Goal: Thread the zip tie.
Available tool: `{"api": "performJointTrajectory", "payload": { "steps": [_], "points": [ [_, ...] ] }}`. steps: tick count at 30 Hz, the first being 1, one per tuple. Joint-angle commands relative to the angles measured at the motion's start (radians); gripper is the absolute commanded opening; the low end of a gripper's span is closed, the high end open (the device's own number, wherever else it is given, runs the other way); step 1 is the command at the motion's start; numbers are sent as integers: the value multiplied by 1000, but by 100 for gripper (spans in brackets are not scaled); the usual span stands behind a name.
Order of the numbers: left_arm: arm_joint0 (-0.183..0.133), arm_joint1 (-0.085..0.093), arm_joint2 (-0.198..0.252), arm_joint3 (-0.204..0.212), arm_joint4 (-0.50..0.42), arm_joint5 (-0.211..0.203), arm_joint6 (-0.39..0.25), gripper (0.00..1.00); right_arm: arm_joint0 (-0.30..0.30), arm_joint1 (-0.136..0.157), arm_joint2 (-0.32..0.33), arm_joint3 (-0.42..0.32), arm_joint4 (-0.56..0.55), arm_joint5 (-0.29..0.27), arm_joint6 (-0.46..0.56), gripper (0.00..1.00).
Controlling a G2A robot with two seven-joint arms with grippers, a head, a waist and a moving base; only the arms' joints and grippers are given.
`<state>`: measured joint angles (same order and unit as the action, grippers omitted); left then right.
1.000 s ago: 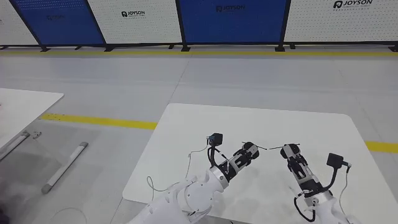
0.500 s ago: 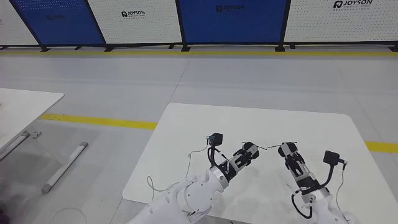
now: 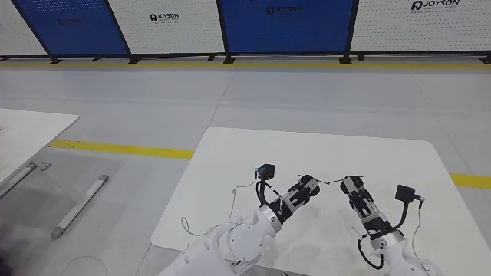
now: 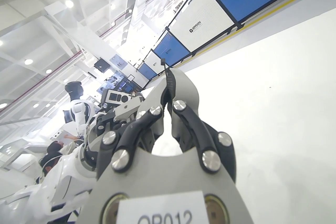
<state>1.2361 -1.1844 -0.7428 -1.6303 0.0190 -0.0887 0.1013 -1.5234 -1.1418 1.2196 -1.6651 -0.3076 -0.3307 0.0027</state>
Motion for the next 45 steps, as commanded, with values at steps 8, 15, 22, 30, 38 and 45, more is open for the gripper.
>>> {"api": "performJointTrajectory", "payload": {
  "steps": [8,15,22,30,38,45],
  "points": [
    [0,0,0,0,0,0,0,0,-32,-1,24,-22,-3,-9,-4,0],
    [0,0,0,0,0,0,0,0,-14,-7,14,-5,-1,-3,19,0],
    [0,0,0,0,0,0,0,0,-11,-12,12,-4,-1,-5,34,0],
    [0,0,0,0,0,0,0,0,2,-20,-1,23,44,-9,66,0],
    [0,0,0,0,0,0,0,0,22,-22,-13,49,30,0,90,0],
    [0,0,0,0,0,0,0,0,22,-22,-13,49,30,0,90,0]
  ]
}}
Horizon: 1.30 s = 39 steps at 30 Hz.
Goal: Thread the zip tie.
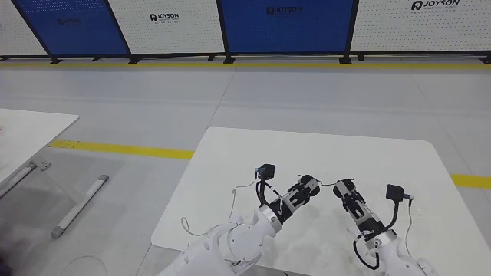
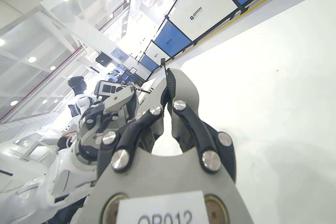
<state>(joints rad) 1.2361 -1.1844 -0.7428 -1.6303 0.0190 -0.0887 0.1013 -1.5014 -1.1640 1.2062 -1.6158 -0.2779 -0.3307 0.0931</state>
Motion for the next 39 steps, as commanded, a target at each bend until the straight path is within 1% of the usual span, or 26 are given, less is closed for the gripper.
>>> {"api": "performJointTrajectory", "payload": {
  "steps": [1,3,6,10,13,16,18,22,25,29,36,37,39],
  "points": [
    [0,0,0,0,0,0,0,0,0,0,0,-1,1,3,-1,0],
    [1,0,0,-1,2,1,0,0,-1,-2,0,-5,2,7,0,0],
    [-1,-5,7,-16,29,13,-13,0,4,-4,-3,-5,2,5,10,0],
    [-6,-14,26,-29,61,22,-25,0,10,-7,-7,-4,8,-3,19,0],
    [-10,-21,36,-37,61,17,-31,0,14,-9,-6,-5,41,-9,26,0],
    [-12,-27,29,-40,53,12,-19,0,9,-9,6,-18,83,-9,20,0],
    [-13,-29,22,-38,93,28,15,0,1,-7,19,-24,76,-9,17,0],
    [-6,-32,13,-42,143,57,46,0,-10,-6,24,-23,36,-9,5,0],
    [0,-32,15,-44,190,87,27,0,-10,-7,25,-24,26,-9,7,0],
    [3,-35,19,-46,216,115,-2,0,-11,-9,23,-32,1,7,-1,0],
    [8,-40,6,-58,229,135,-23,0,-20,-13,24,-56,-31,37,-13,0],
    [10,-41,4,-60,230,136,-25,20,-21,-13,24,-58,-33,40,-12,0],
    [12,-42,-1,-63,231,141,-29,18,-21,-14,23,-61,-37,46,-10,0]
  ]
}}
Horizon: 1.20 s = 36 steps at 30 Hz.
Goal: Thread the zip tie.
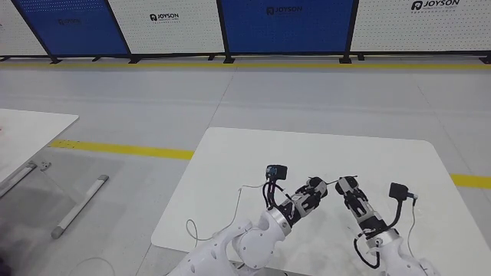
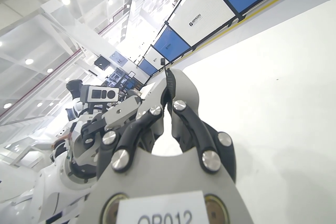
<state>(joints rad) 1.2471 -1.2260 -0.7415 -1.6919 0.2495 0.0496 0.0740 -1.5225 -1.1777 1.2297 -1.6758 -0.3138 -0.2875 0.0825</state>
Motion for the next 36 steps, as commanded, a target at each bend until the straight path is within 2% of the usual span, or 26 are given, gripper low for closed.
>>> {"api": "performJointTrajectory", "payload": {
  "steps": [1,3,6,17,19,22,24,30,32,34,36],
  "points": [
    [2,-1,-5,-2,0,4,-2,24,0,-1,-1,-2,-3,4,1,0],
    [3,-3,-9,-2,4,9,-4,29,0,-2,-1,-3,-6,7,2,0],
    [5,-6,-14,-1,6,13,-4,29,-1,-4,0,-4,-12,12,3,0],
    [5,-18,-21,8,22,22,-15,11,-10,-8,6,-9,-19,8,-1,0],
    [5,-20,-20,11,24,23,-17,5,-12,-9,8,-11,-18,5,-3,0],
    [6,-24,-18,15,22,24,-20,7,-14,-10,10,-11,-19,3,-2,0],
    [6,-28,-17,19,19,26,-23,15,-14,-11,11,-12,-20,2,-1,0],
    [1,-36,-15,29,21,40,-27,20,-16,-13,13,-12,-22,-3,2,0],
    [0,-39,-16,31,19,44,-26,16,-18,-13,15,-12,-22,-6,3,0],
    [-2,-42,-18,34,17,46,-23,0,-20,-14,18,-12,-21,-11,4,0],
    [-2,-44,-19,35,18,45,-22,0,-22,-14,20,-13,-21,-13,5,0]
  ]
}}
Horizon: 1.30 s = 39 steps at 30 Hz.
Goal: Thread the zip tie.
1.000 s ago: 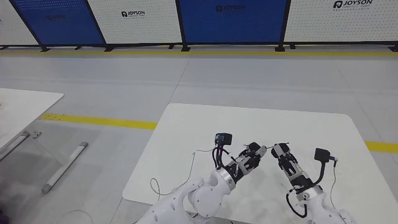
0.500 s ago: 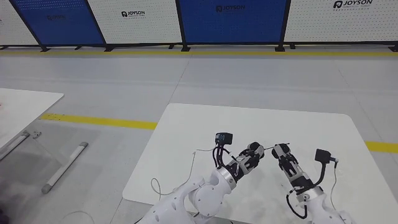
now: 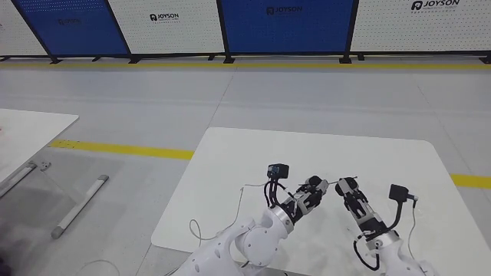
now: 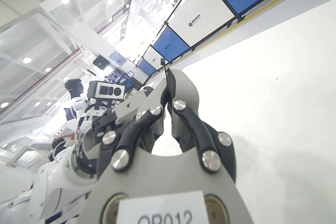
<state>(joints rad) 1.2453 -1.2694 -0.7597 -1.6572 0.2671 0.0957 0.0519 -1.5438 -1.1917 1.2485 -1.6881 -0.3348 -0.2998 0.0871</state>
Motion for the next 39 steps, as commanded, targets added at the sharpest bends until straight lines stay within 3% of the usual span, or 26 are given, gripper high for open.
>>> {"api": "performJointTrajectory", "payload": {
  "steps": [1,12,18,20,22,23,24,26,27,29,33,34,39],
  "points": [
    [0,-2,-1,1,2,-2,1,0,-2,0,2,0,0,-2,0,0],
    [9,-11,-6,-5,8,-33,-11,0,-1,-3,4,-1,16,-18,31,0],
    [13,-15,-13,-3,24,-25,-7,0,-6,-5,14,5,30,-30,21,0],
    [14,-16,-14,-2,33,-19,-8,36,-9,-5,17,3,27,-29,18,0],
    [16,-17,-15,-3,42,-16,-11,62,-11,-6,19,1,21,-23,15,0],
    [17,-17,-16,-4,45,-17,-13,81,-11,-6,19,0,18,-21,14,0],
    [19,-17,-17,-5,48,-18,-14,84,-12,-6,19,-1,15,-18,14,0],
    [23,-17,-21,-10,51,-20,-15,82,-10,-7,18,-1,8,-9,12,0],
    [25,-17,-23,-12,52,-21,-14,74,-9,-8,17,-1,4,-5,11,0],
    [30,-17,-32,-16,51,-24,-8,49,-8,-9,15,-1,-1,3,6,0],
    [40,-16,-49,-22,53,-28,-8,32,-8,-11,18,0,-2,5,4,0],
    [42,-16,-51,-23,55,-29,-10,23,-9,-11,19,0,-2,4,4,0],
    [50,-17,-59,-26,61,-30,-20,13,-13,-12,23,-4,-4,2,3,0]
  ]
}}
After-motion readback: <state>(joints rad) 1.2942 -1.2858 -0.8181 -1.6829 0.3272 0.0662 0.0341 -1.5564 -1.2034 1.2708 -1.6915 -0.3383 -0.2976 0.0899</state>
